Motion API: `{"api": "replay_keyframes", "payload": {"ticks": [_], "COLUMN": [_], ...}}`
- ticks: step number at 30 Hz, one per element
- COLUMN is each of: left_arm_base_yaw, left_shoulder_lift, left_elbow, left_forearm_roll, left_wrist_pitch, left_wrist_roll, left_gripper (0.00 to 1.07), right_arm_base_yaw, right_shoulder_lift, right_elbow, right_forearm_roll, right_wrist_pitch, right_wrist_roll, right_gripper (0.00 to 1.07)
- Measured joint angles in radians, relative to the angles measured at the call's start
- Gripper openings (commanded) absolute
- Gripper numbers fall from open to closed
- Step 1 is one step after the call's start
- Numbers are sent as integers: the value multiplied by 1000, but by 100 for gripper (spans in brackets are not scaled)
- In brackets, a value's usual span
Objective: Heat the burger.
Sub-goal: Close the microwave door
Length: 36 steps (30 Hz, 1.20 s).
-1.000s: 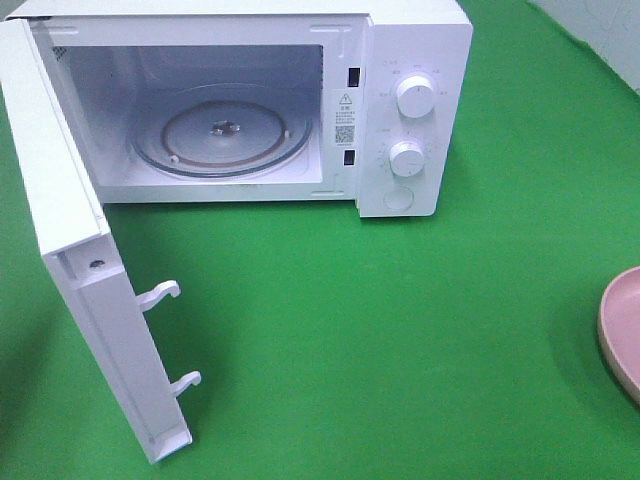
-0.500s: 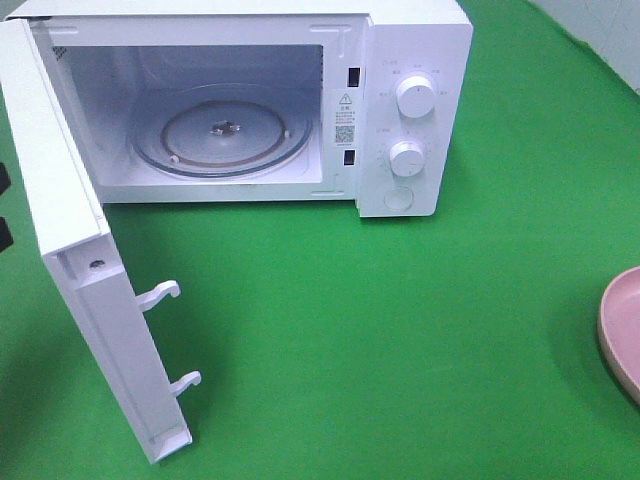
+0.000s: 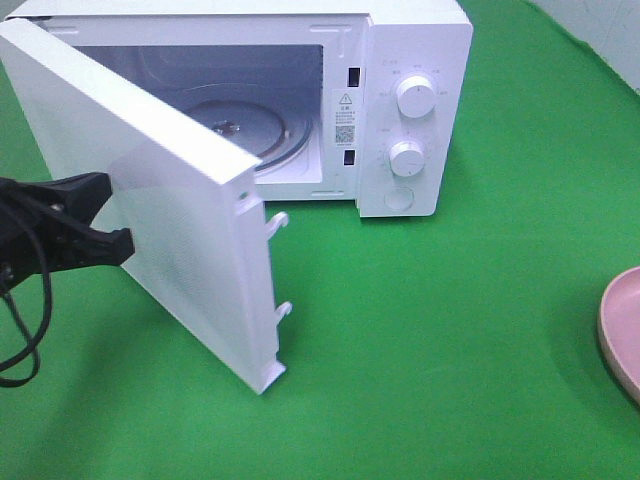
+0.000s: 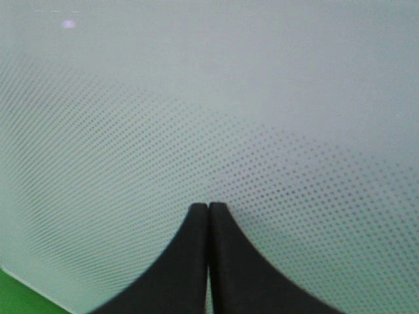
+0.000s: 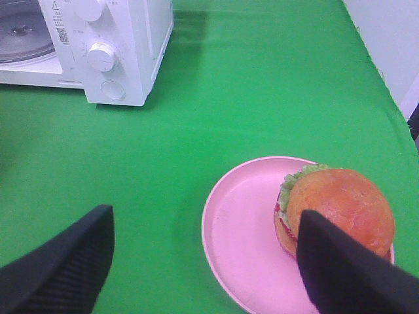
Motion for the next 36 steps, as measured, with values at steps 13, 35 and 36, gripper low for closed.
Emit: {"api": "replay_keyframes", "payload": {"ticks": [13,35,36], "left_arm_base_yaw": [-140,-189,-189], "left_shoulder_lift": [170,384,384], "left_elbow": [-260,-709,-709], "left_forearm_roll": [-137,-117,-117], "left_wrist_pitch": [36,223,223], "left_wrist_roll": [13,13,13], "left_gripper": [0,0,0], "right_arm_base_yaw": [0,0,0], "right_shoulder_lift": [0,0,0], "right_elbow": [0,0,0], "right_forearm_roll": [0,0,0], "right_wrist_pitch": [0,0,0], "right_wrist_roll": [0,0,0], "right_gripper": [74,74,74]}}
